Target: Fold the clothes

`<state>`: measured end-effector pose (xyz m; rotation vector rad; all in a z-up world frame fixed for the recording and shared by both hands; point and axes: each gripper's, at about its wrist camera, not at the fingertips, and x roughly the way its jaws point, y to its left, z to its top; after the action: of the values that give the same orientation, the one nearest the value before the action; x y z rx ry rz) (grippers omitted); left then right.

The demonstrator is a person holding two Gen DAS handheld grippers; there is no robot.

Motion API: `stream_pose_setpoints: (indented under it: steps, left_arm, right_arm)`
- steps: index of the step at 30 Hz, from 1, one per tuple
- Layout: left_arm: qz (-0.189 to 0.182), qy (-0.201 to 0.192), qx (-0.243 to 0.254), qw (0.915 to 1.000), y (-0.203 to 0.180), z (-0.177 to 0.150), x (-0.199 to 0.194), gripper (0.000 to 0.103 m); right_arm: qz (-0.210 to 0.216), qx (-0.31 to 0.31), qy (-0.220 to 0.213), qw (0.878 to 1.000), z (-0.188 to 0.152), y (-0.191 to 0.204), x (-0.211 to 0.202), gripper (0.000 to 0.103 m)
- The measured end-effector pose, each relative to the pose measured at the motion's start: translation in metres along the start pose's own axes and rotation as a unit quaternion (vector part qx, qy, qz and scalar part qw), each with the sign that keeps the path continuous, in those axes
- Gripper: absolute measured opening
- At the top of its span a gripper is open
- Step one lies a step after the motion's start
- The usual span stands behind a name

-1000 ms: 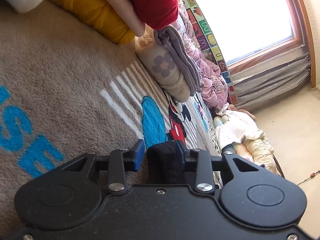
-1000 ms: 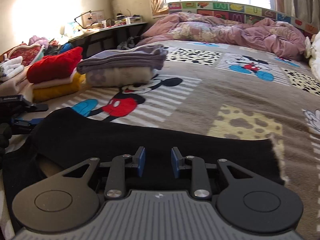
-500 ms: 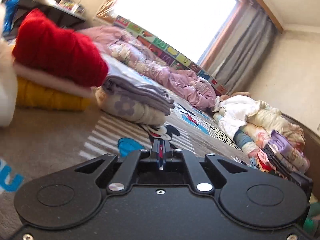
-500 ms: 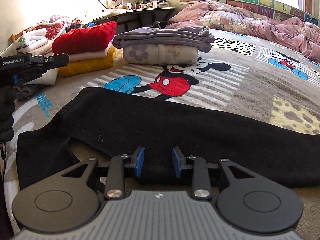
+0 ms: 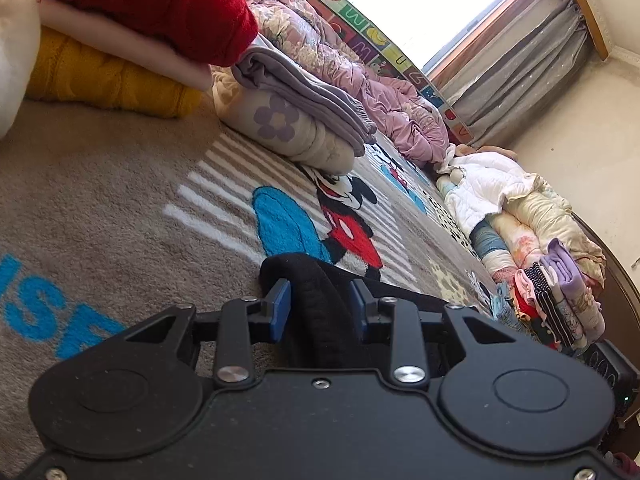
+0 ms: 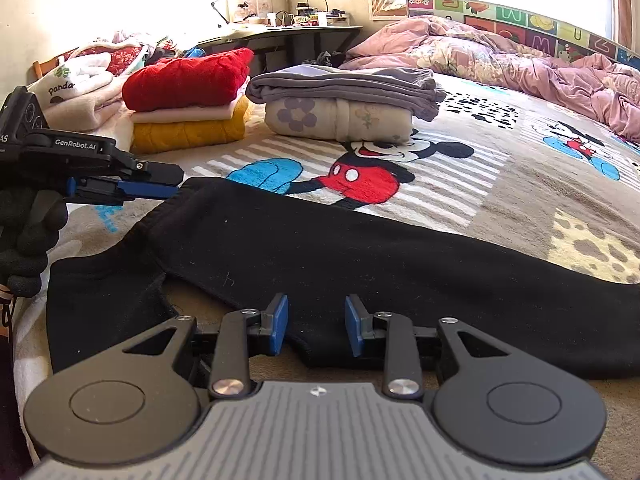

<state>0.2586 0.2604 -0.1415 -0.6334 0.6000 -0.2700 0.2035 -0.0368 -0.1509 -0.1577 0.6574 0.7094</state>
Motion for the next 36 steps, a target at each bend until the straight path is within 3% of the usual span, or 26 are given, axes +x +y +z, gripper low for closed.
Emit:
stream_pose_setpoints:
  steps: [5, 8, 12, 18, 21, 23, 26, 30, 34, 36]
  left_arm:
    - [0.025, -0.006, 0.051, 0.9984, -0.011, -0.003, 0.003, 0.004]
    - [0.021, -0.038, 0.081, 0.9958, -0.018, -0.003, -0.008, 0.002]
    - [0.033, -0.064, 0.104, 0.9919, -0.025, -0.003, -0.020, 0.001]
    - [0.060, -0.060, 0.086, 0.9927, -0.014, 0.000, -0.016, 0.000]
    - [0.048, -0.044, 0.058, 0.9962, -0.003, 0.002, -0.016, 0.000]
    - [0.038, -0.036, 0.046, 0.9976, 0.000, 0.001, -0.017, 0.000]
    - [0.029, -0.019, 0.041, 0.9986, 0.000, -0.001, -0.016, 0.008]
    - [0.030, 0.015, 0.052, 0.9981, -0.003, -0.007, -0.004, 0.008]
    - [0.022, 0.021, 0.045, 0.9985, 0.000, -0.009, -0.001, 0.008]
    - [0.018, 0.023, 0.038, 0.9989, 0.003, -0.009, -0.001, 0.016]
  right_arm:
    - [0.017, -0.032, -0.014, 0.999, 0.003, 0.025, -0.002, 0.033]
    - [0.033, -0.055, -0.026, 0.998, 0.007, 0.045, -0.003, 0.033]
    - [0.054, -0.083, -0.045, 0.994, 0.014, 0.074, -0.002, 0.032]
    - [0.074, -0.136, -0.049, 0.987, 0.019, 0.115, 0.006, 0.033]
    - [0.088, -0.147, -0.036, 0.985, 0.020, 0.129, 0.014, 0.032]
    - [0.093, -0.148, -0.024, 0.984, 0.020, 0.136, 0.020, 0.032]
    - [0.102, -0.142, -0.023, 0.984, 0.018, 0.142, 0.019, 0.032]
    - [0.106, -0.118, -0.022, 0.987, 0.016, 0.142, 0.019, 0.032]
    - [0.114, -0.080, -0.019, 0.990, 0.015, 0.137, 0.020, 0.032]
    - [0.115, -0.072, -0.018, 0.991, 0.014, 0.137, 0.022, 0.032]
